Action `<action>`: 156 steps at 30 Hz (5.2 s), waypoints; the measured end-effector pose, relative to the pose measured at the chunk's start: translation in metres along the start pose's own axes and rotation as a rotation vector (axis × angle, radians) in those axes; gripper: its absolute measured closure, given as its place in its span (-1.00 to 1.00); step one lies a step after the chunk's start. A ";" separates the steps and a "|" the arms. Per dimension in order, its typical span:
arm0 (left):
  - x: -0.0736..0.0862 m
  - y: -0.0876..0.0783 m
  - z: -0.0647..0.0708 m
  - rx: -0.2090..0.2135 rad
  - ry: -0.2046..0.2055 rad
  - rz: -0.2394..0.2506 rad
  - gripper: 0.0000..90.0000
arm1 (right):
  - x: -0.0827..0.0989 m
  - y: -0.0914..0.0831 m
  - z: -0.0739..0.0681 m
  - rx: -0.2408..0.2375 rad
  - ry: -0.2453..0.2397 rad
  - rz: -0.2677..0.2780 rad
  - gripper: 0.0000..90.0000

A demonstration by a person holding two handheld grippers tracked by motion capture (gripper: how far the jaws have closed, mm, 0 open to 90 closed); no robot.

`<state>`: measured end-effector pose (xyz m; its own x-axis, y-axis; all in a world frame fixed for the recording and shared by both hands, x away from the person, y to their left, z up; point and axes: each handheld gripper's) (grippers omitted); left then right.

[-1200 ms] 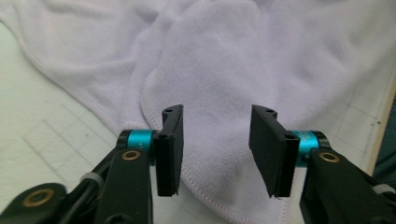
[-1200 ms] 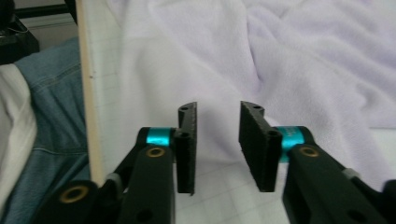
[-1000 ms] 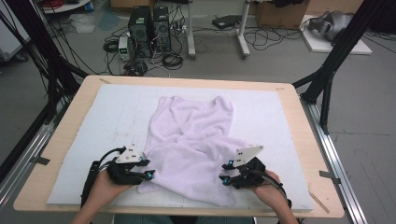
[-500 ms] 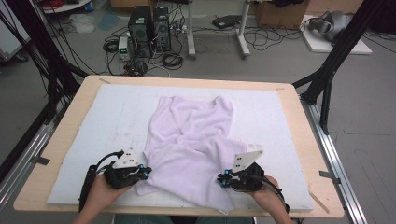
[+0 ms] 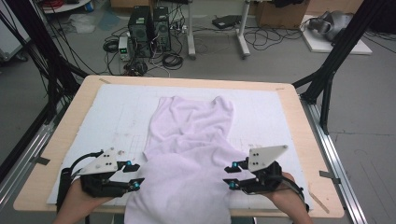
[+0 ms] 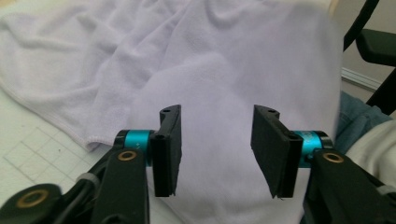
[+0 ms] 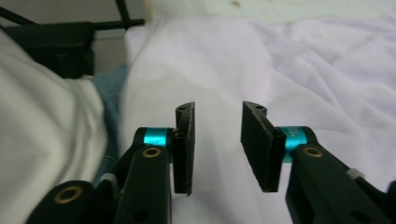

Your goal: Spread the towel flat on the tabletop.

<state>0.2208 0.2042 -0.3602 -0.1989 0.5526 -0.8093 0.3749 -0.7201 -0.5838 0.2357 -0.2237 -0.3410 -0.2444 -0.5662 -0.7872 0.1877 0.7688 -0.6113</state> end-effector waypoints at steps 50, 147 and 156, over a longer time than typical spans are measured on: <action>0.031 0.086 -0.007 0.074 0.002 -0.076 0.86 | 0.052 0.095 0.021 -0.027 0.078 -0.109 0.91; 0.047 0.066 -0.047 -0.095 -0.091 -0.107 0.49 | 0.054 0.065 0.081 0.259 0.223 -0.080 0.43; 0.049 0.060 -0.045 -0.100 -0.078 -0.105 0.51 | 0.042 0.069 0.085 0.245 0.203 -0.103 0.92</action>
<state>0.2739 0.2071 -0.4317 -0.3103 0.5852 -0.7492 0.4359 -0.6128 -0.6592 0.3190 -0.2198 -0.4226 -0.4543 -0.5475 -0.7028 0.3689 0.6024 -0.7078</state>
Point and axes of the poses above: each handheld gripper's, and its own axes: y roughly forward along the jaws, x roughly out of its underside, z roughly to its right, and after that the axes turned 7 degrees about y, right-handed
